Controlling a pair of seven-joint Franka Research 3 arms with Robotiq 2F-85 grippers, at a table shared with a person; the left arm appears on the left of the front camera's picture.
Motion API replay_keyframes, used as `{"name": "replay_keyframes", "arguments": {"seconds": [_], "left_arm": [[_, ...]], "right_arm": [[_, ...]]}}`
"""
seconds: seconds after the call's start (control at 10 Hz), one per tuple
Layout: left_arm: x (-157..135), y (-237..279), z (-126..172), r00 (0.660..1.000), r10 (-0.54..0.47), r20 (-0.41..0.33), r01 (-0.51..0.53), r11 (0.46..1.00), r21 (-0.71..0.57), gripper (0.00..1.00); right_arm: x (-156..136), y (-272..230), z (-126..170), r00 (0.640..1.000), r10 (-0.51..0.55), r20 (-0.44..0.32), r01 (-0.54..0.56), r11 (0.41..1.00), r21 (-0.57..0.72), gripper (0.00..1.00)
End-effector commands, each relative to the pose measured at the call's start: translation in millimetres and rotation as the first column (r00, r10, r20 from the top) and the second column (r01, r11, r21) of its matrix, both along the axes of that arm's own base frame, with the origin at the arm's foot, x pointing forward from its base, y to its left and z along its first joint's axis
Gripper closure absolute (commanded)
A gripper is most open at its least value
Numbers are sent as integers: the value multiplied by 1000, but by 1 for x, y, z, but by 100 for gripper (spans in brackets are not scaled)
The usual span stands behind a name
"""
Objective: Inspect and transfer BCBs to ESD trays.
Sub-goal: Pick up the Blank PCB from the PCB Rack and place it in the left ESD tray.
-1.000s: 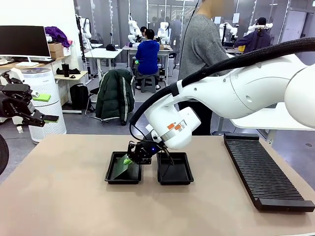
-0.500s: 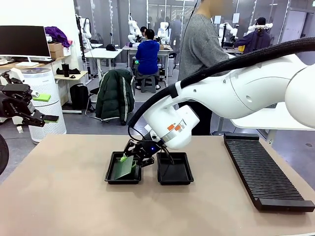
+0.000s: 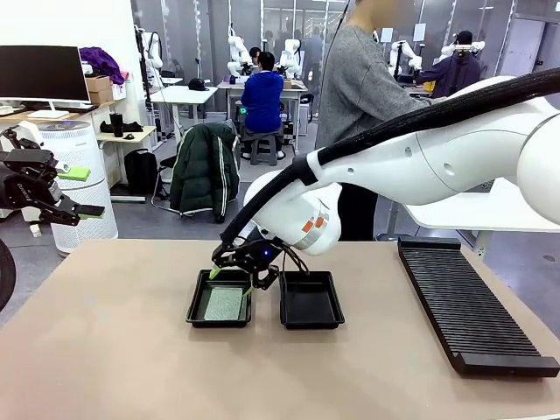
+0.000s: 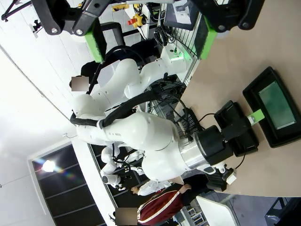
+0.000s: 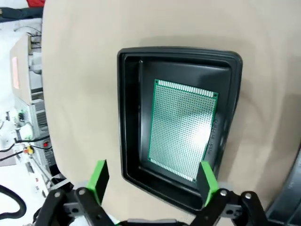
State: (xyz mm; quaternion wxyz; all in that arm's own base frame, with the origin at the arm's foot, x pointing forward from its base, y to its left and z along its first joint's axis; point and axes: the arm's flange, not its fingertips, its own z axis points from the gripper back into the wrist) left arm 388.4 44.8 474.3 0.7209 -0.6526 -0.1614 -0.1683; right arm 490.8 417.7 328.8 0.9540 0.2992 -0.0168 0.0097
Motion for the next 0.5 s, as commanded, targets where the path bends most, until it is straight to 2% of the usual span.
{"name": "replay_keyframes", "arguments": {"seconds": [0.0, 0.4], "left_arm": [[-1, 1, 1, 1000, -2, -1, 2, 1000, -2, 0], [-1, 1, 1, 1000, -2, -1, 2, 1000, -2, 0]], "right_arm": [[9, 12, 27, 1000, 7, -15, -8, 997, -73, 0], [0, 0, 76, 999, 7, -31, -14, 973, -230, 0]]}}
